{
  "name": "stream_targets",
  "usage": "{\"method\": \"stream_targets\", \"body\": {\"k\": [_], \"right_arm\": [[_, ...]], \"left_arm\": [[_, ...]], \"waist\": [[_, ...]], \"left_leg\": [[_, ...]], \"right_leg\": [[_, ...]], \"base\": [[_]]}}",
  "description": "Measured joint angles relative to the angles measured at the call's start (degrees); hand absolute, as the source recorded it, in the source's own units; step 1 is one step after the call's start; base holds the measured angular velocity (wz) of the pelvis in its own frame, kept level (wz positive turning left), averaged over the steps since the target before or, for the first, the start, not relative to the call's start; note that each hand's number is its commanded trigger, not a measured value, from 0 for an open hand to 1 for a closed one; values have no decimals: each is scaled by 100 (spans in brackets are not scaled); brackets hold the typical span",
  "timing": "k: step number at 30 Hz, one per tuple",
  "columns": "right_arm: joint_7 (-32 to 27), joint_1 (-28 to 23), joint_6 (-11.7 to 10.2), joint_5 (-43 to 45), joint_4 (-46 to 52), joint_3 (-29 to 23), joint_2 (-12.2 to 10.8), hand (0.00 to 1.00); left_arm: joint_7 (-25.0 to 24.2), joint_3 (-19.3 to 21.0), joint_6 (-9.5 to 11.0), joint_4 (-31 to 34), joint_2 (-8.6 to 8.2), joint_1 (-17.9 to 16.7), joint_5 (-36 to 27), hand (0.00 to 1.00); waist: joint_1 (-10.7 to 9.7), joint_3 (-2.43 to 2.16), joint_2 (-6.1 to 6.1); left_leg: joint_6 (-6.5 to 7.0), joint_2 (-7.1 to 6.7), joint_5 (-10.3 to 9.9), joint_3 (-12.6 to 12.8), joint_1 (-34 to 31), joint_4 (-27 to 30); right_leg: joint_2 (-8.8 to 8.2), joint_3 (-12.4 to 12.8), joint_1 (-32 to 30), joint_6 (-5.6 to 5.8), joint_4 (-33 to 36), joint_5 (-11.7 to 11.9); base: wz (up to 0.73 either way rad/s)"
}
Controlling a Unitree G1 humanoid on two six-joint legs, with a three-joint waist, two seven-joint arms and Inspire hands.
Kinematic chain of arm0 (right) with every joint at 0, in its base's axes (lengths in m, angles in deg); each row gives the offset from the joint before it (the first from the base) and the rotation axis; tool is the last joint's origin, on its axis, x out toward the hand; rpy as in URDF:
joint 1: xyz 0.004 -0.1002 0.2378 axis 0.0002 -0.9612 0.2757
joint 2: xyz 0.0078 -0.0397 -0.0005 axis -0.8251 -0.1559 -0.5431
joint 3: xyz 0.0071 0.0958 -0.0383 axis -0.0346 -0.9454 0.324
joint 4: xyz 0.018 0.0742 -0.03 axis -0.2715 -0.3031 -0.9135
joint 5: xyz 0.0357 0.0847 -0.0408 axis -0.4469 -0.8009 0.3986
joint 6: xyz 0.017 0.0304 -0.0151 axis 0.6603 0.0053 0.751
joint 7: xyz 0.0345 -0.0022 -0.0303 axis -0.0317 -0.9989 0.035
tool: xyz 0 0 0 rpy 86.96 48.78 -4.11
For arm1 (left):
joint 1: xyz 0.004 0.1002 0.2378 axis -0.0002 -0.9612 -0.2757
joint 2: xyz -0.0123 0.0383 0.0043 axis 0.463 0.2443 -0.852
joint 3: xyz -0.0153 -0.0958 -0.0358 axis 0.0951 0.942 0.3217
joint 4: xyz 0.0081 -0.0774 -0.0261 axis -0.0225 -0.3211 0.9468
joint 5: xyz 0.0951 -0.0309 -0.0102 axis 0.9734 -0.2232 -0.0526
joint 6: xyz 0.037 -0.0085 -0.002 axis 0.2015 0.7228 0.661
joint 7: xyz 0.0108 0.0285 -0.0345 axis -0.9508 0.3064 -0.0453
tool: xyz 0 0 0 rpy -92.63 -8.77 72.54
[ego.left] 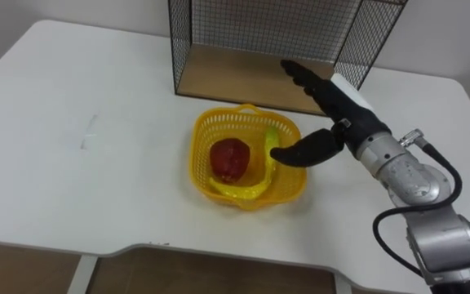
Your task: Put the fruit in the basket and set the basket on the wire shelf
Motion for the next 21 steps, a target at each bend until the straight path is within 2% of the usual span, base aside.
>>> {"method": "stream_targets", "body": {"k": [5,7,8,10,12,13,15,16,18,19,21], "right_arm": [[-80,-1,0,-255,-44,0,1,0],[-169,-7,-1,-475,-44,-9,2,0],[-232,-7,-1,-663,-42,-31,3,0],[-349,-53,-2,-1146,-40,-110,4,0],[-588,-208,-2,-1607,-39,-279,4,0],[-659,-239,-2,-1763,-36,-348,6,0],[-981,-401,-3,-2270,-7,-599,16,0],[-1057,-462,-4,-2333,-2,-660,16,0],[-1350,-673,-5,-2467,-2,-1000,16,0],[-1436,-726,-3,-2523,-2,-1081,16,0],[-1762,-924,-2,-2772,1,-1334,12,0]], "left_arm": [[53,1,3,1,-15,-22,-13,0],[159,5,3,28,-22,-69,-37,0],[254,16,6,37,-20,-88,-171,0],[407,157,64,-29,-27,-172,-460,0],[689,515,111,-45,-29,-321,-1040,0],[773,618,123,-74,-30,-359,-1211,0],[1118,1183,161,-367,-43,-450,-1905,0],[1213,1333,161,-389,-45,-471,-2127,0],[1622,1819,171,-367,-53,-606,-3101,0],[1723,1941,171,-359,-56,-631,-3290,0],[2176,2462,137,-100,-59,-735,-3969,0]], "waist": [[10,9,27],[-24,-4,39],[-27,2,65],[-26,-20,77],[-58,-54,121],[-59,-51,133],[-37,-41,193],[-35,-63,213],[-56,-54,263],[-61,-46,281],[-119,-63,353]], "left_leg": [[1,-1,0,2,5,14],[4,-6,-3,-22,6,30],[4,-7,-3,-27,5,31],[4,-13,-3,-44,18,24],[4,-23,-3,-101,50,14],[4,-22,-3,-96,91,2],[8,-22,-12,-69,205,-49],[8,-22,-13,-65,224,-70],[11,-25,-16,-63,250,-73],[12,-27,-16,-63,256,-73],[13,-33,-16,-94,239,-60]], "right_leg": [[0,-3,37,0,-1,1],[-2,-15,57,0,5,1],[-1,-3,59,0,7,0],[-1,-3,73,0,5,0],[-5,-58,112,0,-1,0],[-6,-63,129,0,-1,0],[-12,-64,230,2,1,0],[-12,-57,235,2,4,0],[-17,-25,252,2,0,1],[-18,-9,259,2,-1,1],[-56,-33,261,4,0,0]], "base": [[1],[6],[3],[3],[11],[4],[-5],[-3],[0],[0],[5]]}}
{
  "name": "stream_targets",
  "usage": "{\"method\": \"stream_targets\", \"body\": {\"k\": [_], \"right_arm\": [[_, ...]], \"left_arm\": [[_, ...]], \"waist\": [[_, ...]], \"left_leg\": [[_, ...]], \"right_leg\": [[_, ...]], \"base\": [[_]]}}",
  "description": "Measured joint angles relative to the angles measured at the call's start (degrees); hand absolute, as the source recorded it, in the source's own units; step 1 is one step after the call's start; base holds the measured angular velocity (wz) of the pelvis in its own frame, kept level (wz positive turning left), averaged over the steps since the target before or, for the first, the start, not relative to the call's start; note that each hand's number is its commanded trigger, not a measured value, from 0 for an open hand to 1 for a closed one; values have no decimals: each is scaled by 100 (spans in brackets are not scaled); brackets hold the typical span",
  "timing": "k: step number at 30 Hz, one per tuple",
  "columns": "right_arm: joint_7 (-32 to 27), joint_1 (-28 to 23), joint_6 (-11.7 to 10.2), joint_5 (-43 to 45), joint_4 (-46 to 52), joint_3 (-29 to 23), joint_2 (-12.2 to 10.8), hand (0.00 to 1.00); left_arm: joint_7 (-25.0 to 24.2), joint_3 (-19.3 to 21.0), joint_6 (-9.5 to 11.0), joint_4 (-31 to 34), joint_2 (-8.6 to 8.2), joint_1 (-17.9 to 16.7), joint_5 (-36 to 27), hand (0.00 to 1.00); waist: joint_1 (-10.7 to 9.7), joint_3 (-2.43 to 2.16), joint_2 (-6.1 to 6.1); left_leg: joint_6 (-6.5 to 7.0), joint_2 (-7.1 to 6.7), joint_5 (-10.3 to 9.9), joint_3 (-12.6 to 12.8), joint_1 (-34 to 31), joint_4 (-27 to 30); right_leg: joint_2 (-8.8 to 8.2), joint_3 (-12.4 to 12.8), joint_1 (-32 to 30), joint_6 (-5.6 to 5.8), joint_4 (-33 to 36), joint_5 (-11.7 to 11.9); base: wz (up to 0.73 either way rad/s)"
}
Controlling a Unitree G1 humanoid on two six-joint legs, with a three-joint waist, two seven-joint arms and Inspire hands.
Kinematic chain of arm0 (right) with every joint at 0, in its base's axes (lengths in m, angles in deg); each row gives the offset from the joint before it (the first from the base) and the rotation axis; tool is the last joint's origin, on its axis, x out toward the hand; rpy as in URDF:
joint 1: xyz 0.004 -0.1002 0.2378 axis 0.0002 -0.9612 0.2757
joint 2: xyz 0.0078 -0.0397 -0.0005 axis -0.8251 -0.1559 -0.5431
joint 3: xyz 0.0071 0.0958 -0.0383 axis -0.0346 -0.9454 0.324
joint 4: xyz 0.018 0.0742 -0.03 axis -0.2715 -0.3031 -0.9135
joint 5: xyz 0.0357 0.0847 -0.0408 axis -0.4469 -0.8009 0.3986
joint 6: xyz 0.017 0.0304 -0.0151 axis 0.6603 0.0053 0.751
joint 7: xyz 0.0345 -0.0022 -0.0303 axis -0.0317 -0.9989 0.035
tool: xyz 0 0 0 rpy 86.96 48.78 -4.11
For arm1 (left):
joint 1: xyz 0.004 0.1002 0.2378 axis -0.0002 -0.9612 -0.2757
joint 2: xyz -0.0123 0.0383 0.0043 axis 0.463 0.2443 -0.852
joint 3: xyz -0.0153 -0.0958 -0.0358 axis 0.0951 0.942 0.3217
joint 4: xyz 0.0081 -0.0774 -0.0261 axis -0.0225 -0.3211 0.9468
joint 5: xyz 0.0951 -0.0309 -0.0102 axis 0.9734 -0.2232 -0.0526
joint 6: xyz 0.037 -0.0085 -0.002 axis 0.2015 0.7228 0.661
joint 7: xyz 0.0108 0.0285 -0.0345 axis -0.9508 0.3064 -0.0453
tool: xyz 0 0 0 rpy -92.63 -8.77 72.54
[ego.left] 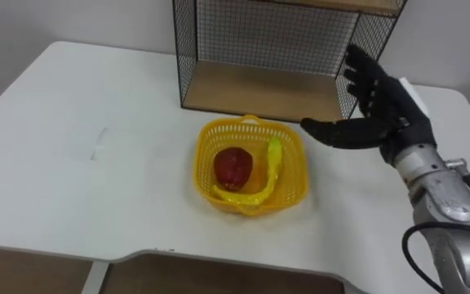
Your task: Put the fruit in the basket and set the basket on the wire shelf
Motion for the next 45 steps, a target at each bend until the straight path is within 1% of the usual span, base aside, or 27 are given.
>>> {"method": "stream_targets", "body": {"k": [1,2,3,4,6,7,8,9,10,12,13,15,17,20,22,23,26,27,28,30,31,33,34,36,37,39,45], "right_arm": [[-86,-29,0,-70,0,-41,-2,0],[-222,-92,-1,-123,1,-125,-2,0],[-363,-186,-2,-75,23,-201,-5,0],[-424,-233,-2,-37,29,-238,-5,0],[-733,-418,-11,10,29,-353,-5,0],[-803,-477,-15,8,30,-368,-5,0],[-936,-617,-16,10,48,-372,-5,0],[-1062,-752,-16,48,78,-372,-5,0],[-1101,-796,-16,105,78,-371,-5,0],[-1240,-960,-17,287,78,-372,-8,0],[-1253,-996,-17,277,77,-375,-7,0],[-1270,-1040,-28,198,78,-372,-10,0],[-1259,-1034,-133,216,79,-372,-96,0],[-1231,-1030,-228,233,79,-348,-152,0],[-1223,-1023,-293,236,79,-347,-245,0],[-1215,-1023,-370,201,79,-347,-318,0],[-1154,-1023,-532,148,59,-280,-441,0],[-1068,-1023,-591,65,36,-253,-495,0],[-1016,-1023,-594,21,33,-241,-516,0],[-917,-1019,-601,-175,38,-110,-534,0],[-886,-1018,-615,-225,39,-81,-540,0],[-744,-1017,-684,-409,39,11,-644,0],[-727,-1017,-716,-501,39,50,-655,0],[-609,-1010,-866,-1111,38,165,-733,0],[-561,-1006,-901,-1253,38,185,-772,0],[-358,-1003,-1019,-1658,34,276,-843,0],[-34,-990,-1145,-2083,-92,606,-880,0]], "left_arm": [[154,93,0,145,-1,-23,-164,0],[459,245,9,440,-5,-29,-394,0],[731,446,10,851,-31,-26,-431,0],[864,531,20,1063,-32,-16,-431,0],[1483,828,185,1981,-28,15,-428,0],[1647,879,248,2201,-27,23,-428,0],[2006,916,346,2648,-28,11,-431,0],[2324,924,378,3094,-28,14,-416,0],[2462,930,399,3292,-25,15,-404,0],[2905,1022,451,4087,-26,71,-233,0],[3022,1033,473,4311,-25,89,-191,0],[3380,1020,635,4942,-25,199,52,0],[3480,1008,649,5393,-23,248,140,0],[3549,795,652,6002,-11,293,617,0],[3459,628,685,6309,-12,315,826,0],[3373,477,774,6445,-12,317,853,0],[2994,63,888,6612,-12,395,840,0],[2807,-142,943,6615,-15,426,814,0],[2704,-250,954,6626,-17,434,791,0],[2265,-708,958,6670,-17,540,652,0],[2149,-827,958,6693,-17,563,652,0],[1712,-1283,1019,6753,-20,585,645,0],[1619,-1385,1047,6754,-19,594,602,0],[1226,-1774,1127,6754,-23,667,150,0],[1102,-1849,1132,6753,-23,675,15,0],[607,-2080,1147,6744,-25,679,-347,0],[-428,-2549,1193,6569,-51,690,-1212,0]], "waist": [[-32,-3,13],[-31,3,80],[-29,0,140],[-29,1,158],[-20,-26,206],[-14,-34,217],[1,-70,221],[2,-76,248],[16,-72,262],[54,-72,297],[45,-63,286],[42,-49,259],[24,-46,234],[-7,-35,205],[-8,-24,188],[-16,-1,204],[-29,44,244],[-38,49,250],[-50,49,251],[-109,44,242],[-137,45,238],[-197,50,230],[-214,50,231],[-315,55,224],[-331,54,224],[-368,57,227],[-398,72,218]], "left_leg": [[-1,-3,3,-12,-2,-2],[-4,-2,6,-13,9,-2],[-4,-3,6,-13,15,6],[-4,-2,6,-13,25,4],[-13,-14,12,-11,57,-57],[-17,-23,22,-10,73,-90],[-17,-36,52,5,85,-148],[-13,-39,68,35,86,-170],[-11,-36,71,75,88,-182],[-5,-37,89,148,118,-218],[-4,-39,90,148,136,-218],[-1,-44,89,152,169,-229],[1,-43,86,145,144,-223],[4,-43,82,136,70,-203],[8,-44,79,138,67,-197],[11,-48,78,136,67,-198],[15,-56,77,137,58,-199],[15,-57,78,141,50,-210],[15,-55,77,144,39,-209],[15,-51,77,139,-35,-182],[16,-49,76,139,-48,-157],[22,-49,72,147,-47,-148],[25,-47,69,162,-46,-151],[26,-52,69,173,-37,-187],[27,-51,70,184,-27,-201],[27,-40,70,279,1,-244],[26,-39,70,332,86,-301]], "right_leg": [[-3,-5,1,2,1,-1],[0,11,9,3,-3,-2],[-3,-15,21,3,-2,-2],[-4,-22,32,6,-1,-4],[-8,32,21,22,0,-15],[-12,62,-4,25,-1,-17],[-19,96,-35,26,0,-18],[-19,125,-54,26,0,-18],[-18,144,-62,26,0,-18],[0,217,-89,25,2,-18],[-3,218,-92,25,2,-18],[-6,213,-92,25,10,-18],[-3,198,-105,25,6,-18],[0,205,-133,25,2,-16],[-2,207,-134,25,3,-15],[-4,205,-121,26,0,-15],[-9,186,-128,27,-7,-14],[-9,186,-144,27,-15,-14],[-7,192,-159,27,-16,-15],[-9,156,-203,27,-7,-14],[-9,141,-211,27,-7,-14],[-11,141,-215,28,-6,-14],[-12,146,-219,28,-6,-14],[-14,205,-230,28,-12,-14],[-16,212,-234,28,-11,-14],[-19,236,-255,28,-18,-14],[-17,364,-230,29,-31,-15]], "base": [[6],[0],[0],[0],[-6],[-11],[-12],[-14],[-25],[-19],[0],[0],[0],[1],[0],[0],[0],[0],[0],[3],[7],[0],[-6],[-4],[-9],[-18],[-7]]}}
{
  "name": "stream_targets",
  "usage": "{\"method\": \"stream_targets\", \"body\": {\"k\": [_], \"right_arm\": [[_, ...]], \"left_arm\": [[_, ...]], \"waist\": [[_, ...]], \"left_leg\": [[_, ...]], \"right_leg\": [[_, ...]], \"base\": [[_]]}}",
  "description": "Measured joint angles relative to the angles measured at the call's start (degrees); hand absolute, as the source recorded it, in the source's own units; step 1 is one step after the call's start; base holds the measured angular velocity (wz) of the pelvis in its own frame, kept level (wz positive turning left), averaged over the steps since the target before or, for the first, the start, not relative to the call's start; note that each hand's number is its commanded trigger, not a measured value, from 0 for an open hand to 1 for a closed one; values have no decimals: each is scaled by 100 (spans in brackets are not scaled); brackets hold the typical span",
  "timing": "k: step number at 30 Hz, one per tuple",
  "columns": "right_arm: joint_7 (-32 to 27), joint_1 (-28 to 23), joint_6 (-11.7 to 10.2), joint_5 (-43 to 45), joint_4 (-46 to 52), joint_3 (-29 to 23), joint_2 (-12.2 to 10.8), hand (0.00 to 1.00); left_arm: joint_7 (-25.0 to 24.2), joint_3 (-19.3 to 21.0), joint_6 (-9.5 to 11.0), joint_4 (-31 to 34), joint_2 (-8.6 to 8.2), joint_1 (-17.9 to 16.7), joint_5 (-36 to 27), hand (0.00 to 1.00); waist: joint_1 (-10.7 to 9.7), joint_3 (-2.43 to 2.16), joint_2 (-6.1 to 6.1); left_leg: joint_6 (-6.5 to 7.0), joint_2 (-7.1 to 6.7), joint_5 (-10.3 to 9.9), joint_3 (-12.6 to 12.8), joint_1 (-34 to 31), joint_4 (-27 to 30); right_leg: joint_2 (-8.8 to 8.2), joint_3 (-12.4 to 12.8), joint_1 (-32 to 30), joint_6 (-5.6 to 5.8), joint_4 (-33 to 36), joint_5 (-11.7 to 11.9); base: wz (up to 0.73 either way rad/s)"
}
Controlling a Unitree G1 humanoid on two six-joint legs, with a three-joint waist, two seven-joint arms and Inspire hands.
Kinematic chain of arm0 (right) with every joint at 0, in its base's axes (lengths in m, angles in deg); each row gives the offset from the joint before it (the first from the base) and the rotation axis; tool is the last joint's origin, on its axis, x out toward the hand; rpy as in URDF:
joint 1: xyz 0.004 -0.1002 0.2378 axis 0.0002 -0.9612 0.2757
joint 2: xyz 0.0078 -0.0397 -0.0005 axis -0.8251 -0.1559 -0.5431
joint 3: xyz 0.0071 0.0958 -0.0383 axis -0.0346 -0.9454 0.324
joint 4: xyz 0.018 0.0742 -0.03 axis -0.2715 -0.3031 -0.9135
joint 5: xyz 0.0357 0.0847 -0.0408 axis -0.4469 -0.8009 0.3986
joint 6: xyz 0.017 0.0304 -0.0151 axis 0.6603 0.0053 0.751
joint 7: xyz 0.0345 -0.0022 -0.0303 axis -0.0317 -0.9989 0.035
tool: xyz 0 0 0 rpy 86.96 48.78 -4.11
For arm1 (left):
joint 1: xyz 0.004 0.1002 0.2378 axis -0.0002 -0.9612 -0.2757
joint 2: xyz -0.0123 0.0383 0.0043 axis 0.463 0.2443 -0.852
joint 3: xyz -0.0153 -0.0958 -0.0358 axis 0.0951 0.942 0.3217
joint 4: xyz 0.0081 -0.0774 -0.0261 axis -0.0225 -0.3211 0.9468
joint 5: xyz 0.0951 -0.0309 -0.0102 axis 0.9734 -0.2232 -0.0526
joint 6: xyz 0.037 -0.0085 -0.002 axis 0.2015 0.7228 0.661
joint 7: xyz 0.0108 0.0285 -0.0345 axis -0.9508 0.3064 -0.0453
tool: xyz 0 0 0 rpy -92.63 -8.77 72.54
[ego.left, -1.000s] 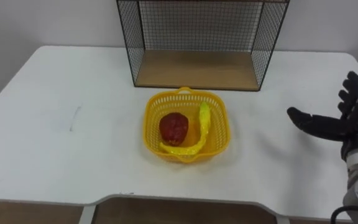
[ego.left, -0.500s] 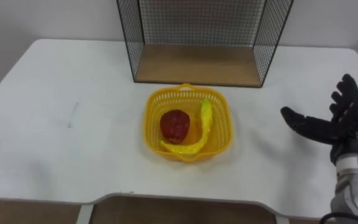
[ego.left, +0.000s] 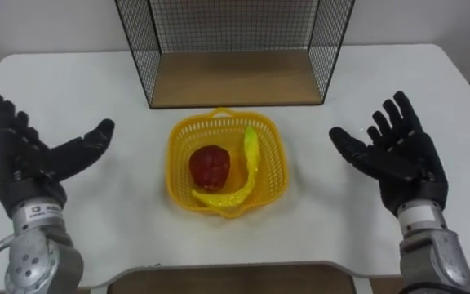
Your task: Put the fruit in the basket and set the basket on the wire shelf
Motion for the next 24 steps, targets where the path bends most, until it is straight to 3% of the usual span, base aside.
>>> {"method": "stream_targets", "body": {"k": [3,9,19,24], "right_arm": [[127,5,1,-16,-143,99,-10,0],[326,10,3,-268,-148,223,-23,0],[817,93,52,-282,-637,503,-196,0],[1108,123,84,-282,-734,657,-244,0]], "left_arm": [[-405,-39,-1,-349,-82,17,-3,0],[-938,-48,-7,-631,-307,21,-235,0],[-1590,-362,-34,-650,-401,18,-432,0],[-1869,-487,-162,-651,-411,17,-431,0]], "waist": [[-2,26,-21],[9,35,-18],[29,38,-90],[32,41,-98]], "left_leg": [[-1,-2,-1,0,-35,39],[1,15,-5,57,-101,41],[1,38,-4,131,-48,12],[1,38,-4,143,-11,-11]], "right_leg": [[-1,-8,-4,0,-33,0],[7,1,-77,0,-42,0],[2,25,-99,2,32,2],[0,23,-75,2,29,2]], "base": [[0],[-4],[-4],[-2]]}}
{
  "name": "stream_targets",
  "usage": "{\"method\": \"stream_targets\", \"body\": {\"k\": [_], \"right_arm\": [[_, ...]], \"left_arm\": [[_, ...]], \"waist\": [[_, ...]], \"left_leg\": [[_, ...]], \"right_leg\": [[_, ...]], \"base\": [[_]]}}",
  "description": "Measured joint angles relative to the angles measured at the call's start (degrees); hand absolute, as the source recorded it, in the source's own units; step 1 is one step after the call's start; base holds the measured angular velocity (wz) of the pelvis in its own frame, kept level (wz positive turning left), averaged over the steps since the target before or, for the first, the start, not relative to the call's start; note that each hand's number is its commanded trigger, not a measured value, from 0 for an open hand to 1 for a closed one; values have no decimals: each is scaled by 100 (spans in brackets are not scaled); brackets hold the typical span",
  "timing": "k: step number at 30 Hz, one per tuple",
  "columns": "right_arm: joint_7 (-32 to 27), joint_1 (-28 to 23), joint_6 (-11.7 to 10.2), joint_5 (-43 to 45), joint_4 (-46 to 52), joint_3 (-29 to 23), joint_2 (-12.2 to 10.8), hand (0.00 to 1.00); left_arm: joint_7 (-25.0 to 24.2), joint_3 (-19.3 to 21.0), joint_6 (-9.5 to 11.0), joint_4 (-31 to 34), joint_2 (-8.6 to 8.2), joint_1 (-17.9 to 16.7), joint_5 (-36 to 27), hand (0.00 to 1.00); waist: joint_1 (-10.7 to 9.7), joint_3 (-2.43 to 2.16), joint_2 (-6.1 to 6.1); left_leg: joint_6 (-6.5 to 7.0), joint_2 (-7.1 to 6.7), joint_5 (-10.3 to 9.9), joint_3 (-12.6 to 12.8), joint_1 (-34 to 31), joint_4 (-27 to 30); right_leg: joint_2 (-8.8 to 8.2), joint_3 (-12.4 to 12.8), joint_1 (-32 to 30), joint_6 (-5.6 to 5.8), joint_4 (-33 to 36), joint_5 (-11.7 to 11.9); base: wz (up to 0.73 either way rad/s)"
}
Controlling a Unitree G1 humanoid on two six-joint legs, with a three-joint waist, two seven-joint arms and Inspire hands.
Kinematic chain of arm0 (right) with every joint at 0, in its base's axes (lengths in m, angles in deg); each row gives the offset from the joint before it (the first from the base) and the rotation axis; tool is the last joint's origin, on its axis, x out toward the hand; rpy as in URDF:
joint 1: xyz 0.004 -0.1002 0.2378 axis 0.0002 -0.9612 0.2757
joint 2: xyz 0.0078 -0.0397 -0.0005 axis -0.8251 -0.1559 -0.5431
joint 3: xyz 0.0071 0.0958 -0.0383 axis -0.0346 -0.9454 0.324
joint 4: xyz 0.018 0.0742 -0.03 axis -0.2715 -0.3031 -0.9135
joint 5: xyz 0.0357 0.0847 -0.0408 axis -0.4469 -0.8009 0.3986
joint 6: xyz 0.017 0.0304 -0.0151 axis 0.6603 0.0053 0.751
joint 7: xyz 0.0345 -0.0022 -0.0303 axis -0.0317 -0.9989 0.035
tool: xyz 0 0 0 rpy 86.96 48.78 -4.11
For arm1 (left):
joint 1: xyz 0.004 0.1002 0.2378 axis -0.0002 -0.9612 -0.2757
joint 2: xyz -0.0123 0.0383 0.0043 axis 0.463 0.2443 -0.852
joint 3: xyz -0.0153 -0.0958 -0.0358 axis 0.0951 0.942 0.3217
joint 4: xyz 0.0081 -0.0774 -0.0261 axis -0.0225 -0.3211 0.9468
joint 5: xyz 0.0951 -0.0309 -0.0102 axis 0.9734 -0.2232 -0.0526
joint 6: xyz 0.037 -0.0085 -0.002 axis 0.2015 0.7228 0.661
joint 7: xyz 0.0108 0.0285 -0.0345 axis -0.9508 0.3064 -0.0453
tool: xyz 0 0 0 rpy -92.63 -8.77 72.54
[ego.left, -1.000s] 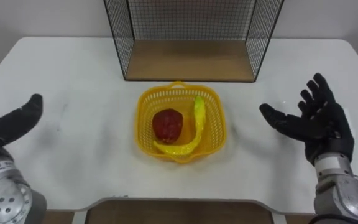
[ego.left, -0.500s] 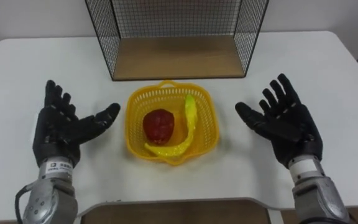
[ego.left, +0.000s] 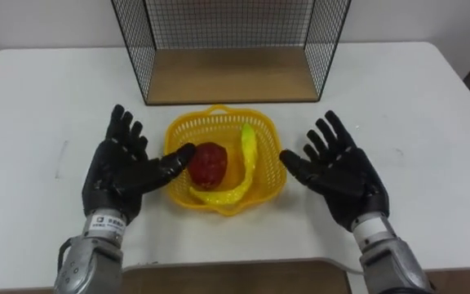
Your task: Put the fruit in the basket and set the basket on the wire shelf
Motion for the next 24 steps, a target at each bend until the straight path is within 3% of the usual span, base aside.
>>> {"method": "stream_targets", "body": {"k": [9,15,24], "right_arm": [[11,156,0,57,-158,119,-1,0],[11,413,1,278,-549,369,4,0],[-2,451,0,278,-567,600,-41,0]], "left_arm": [[-174,-506,-114,-127,-1,-6,2,0],[-378,-683,-242,-452,-14,31,-1,0],[-384,-799,-228,-452,-17,43,-3,0]], "waist": [[4,6,1],[-40,8,4],[-109,18,-11]], "left_leg": [[0,7,0,-1,-44,32],[-7,34,-4,-11,-143,125],[-7,31,-4,-18,-148,128]], "right_leg": [[4,-35,-17,0,-1,0],[23,-40,-70,-7,0,4],[24,-39,-67,-11,4,7]], "base": [[0],[0],[0]]}}
